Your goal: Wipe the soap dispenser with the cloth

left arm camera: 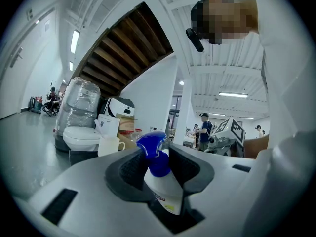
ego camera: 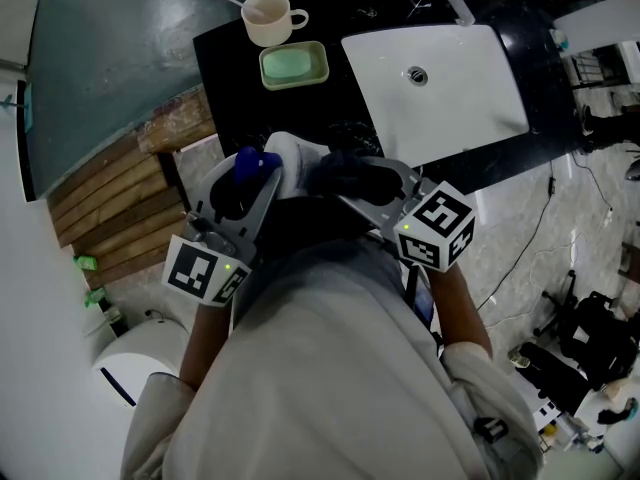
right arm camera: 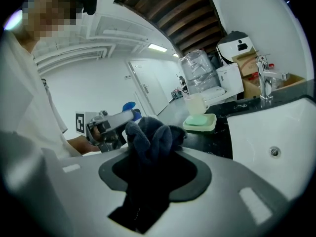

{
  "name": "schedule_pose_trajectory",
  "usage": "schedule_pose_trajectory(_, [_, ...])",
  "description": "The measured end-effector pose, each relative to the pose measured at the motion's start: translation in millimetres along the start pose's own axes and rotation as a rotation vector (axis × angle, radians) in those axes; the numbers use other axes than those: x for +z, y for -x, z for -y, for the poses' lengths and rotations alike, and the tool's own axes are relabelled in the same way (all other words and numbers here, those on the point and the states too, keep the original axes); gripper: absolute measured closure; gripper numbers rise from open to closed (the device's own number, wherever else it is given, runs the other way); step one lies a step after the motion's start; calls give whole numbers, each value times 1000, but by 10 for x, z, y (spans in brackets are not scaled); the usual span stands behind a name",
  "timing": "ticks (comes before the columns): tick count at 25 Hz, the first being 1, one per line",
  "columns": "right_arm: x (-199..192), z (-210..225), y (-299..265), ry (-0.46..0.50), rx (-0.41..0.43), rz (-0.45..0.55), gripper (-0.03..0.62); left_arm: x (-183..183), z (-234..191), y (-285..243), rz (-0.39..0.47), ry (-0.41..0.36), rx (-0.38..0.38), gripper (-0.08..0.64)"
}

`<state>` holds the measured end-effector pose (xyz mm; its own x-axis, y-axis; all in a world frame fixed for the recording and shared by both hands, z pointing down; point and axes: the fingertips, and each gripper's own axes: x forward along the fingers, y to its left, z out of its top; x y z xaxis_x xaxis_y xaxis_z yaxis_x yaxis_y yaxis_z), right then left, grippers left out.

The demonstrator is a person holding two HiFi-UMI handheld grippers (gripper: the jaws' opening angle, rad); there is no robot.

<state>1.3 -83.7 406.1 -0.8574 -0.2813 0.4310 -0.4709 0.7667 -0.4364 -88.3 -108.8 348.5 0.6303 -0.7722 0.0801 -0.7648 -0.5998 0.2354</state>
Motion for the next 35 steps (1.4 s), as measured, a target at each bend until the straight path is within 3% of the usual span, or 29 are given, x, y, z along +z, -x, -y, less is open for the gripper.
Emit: schedule_pose_trajectory(35, [419,-287,22,-10,124,106,442,11,80,-79,-9,-35,-21,431])
